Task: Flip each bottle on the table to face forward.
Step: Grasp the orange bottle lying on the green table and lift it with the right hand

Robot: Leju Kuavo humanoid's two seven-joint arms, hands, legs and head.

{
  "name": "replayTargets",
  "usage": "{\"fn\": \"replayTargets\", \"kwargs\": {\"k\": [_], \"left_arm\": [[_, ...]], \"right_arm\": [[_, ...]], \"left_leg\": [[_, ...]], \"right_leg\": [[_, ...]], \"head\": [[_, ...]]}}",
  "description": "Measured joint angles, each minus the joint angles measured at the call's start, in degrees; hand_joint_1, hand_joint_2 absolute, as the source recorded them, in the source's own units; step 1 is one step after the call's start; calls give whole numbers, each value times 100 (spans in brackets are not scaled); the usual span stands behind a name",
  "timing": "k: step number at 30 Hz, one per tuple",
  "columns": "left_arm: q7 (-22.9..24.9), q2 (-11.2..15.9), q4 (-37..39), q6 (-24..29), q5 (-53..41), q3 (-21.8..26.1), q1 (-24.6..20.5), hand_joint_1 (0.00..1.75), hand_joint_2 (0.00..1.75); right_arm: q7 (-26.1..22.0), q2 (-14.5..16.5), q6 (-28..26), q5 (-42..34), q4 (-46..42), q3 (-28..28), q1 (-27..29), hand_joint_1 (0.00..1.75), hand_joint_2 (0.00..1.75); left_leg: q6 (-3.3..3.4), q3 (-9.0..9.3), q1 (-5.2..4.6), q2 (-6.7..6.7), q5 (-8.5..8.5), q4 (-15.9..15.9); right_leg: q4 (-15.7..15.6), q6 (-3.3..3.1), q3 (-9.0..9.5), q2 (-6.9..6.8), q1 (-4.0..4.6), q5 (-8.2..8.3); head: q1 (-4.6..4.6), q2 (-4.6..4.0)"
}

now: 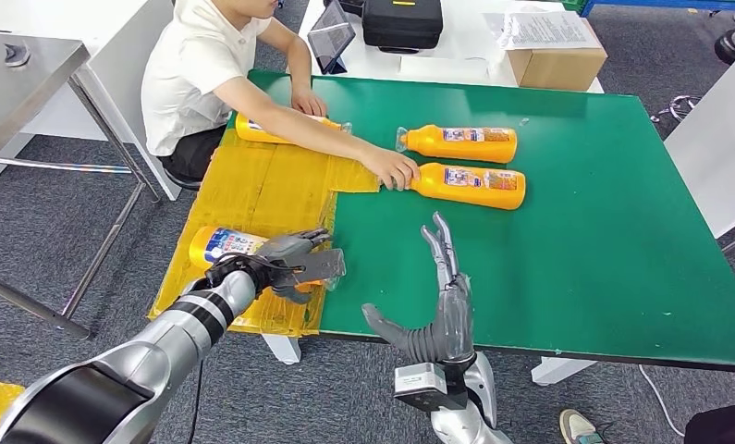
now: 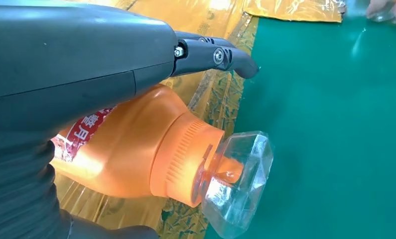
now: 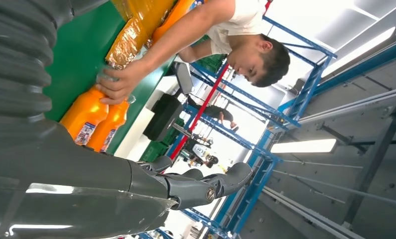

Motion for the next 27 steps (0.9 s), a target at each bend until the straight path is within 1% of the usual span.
{"fn": "replayTargets", "kwargs": {"k": [3,5,7,10,12,15,18,20,23,27], "left_arm": [[-162,-9,-37,179,9,5,54,0,175],[-459,-21,-121,396,96,22,117,0,175],[-879,-50,-287,573,280,62,204,0,175],[-1406,-116,-724,519,727,159,409,0,175],[-1568,-164,-1160,421,1045,205,607,0,175],[-1629,-225,-1845,272,1439,217,916,0,175],[-1650,-269,-2557,-223,2026,201,1238,0,175],[-1666,-280,-2975,-457,2294,160,1421,0,175],[-1682,-279,-3400,-545,2392,97,1595,0,175],[-1683,-278,-3718,-558,2414,51,1722,0,175]], "right_arm": [[0,-2,0,33,1,1,1,0,175],[0,-2,0,66,0,1,2,0,175],[0,-2,0,96,1,2,3,0,175],[0,-2,0,145,1,8,8,0,175],[0,-2,0,212,1,8,27,0,175],[0,-2,-1,319,0,7,80,0,175],[0,-2,-2,373,0,-1,132,0,175],[0,-2,-2,400,0,-9,153,0,175],[0,-2,-2,427,-1,-15,173,0,175],[0,-2,-2,437,-2,-19,192,0,175]], "left_leg": [[0,0,0,0,0,0],[0,0,0,0,0,0],[0,0,0,-1,0,0],[0,-1,-2,-1,0,0],[0,-1,-2,0,-1,0],[0,-3,-2,-1,-1,0],[-1,-3,-2,0,-2,0],[-1,-3,-2,0,-2,0],[-1,-3,-1,0,-1,0],[-1,-2,-1,0,-1,0]], "right_leg": [[0,0,0,0,0,0],[0,0,-1,0,0,0],[0,0,-1,0,-1,0],[-1,0,-1,0,-2,0],[-1,0,-2,0,-3,0],[-2,0,-3,0,-3,-1],[-2,0,-4,0,-2,-1],[-2,0,-5,0,-2,-1],[-2,0,-4,0,-2,-1],[-1,0,-3,0,-2,-1]], "head": [[0,0],[0,0],[0,0],[0,0],[0,0],[-1,0],[-1,0],[-1,0],[-1,0],[0,0]]}}
